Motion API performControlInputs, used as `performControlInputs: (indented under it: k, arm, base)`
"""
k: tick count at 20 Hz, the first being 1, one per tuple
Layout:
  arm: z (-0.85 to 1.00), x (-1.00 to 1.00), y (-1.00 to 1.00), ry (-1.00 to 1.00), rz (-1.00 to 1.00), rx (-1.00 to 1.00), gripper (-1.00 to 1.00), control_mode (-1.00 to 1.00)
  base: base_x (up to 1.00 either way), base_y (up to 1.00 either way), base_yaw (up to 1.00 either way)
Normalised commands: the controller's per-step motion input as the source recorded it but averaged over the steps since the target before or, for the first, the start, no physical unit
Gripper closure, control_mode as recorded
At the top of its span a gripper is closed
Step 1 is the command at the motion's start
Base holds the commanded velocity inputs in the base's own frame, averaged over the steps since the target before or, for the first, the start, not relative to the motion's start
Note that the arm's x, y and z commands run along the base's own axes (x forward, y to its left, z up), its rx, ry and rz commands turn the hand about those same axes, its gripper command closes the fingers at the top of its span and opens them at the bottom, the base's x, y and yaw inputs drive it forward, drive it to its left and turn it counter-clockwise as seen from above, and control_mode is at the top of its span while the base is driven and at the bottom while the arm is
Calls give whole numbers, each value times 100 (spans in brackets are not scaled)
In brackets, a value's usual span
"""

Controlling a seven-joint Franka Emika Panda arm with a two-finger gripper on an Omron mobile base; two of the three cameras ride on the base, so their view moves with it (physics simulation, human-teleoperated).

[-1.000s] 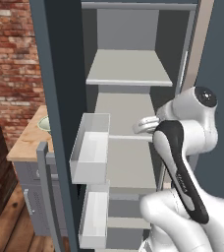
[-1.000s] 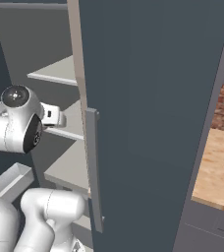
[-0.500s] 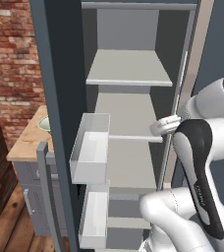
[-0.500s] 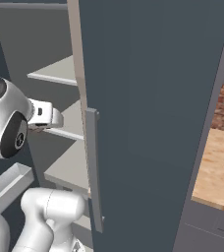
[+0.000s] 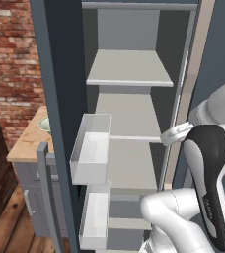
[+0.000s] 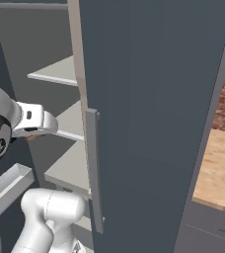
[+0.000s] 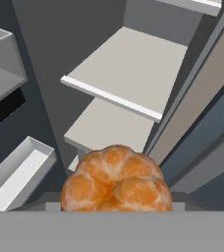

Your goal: Take the bell pepper, orange, and tangerine from the freezer and place them in the bowl on the counter.

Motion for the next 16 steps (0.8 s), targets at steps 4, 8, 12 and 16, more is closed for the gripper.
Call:
performControlInputs:
  k: [4, 8, 12, 16]
  arm:
    - [0, 0, 0, 2, 0, 0, 100, -100]
    - [0, 0, 0, 1, 0, 0, 100, -100]
    - [0, 0, 0, 0, 0, 0, 100, -100]
    - [0, 0, 0, 0, 0, 0, 100, 100]
  base:
    - [0, 0, 0]
    - [0, 0, 0]
    - [0, 0, 0]
    - [-19, 0, 0]
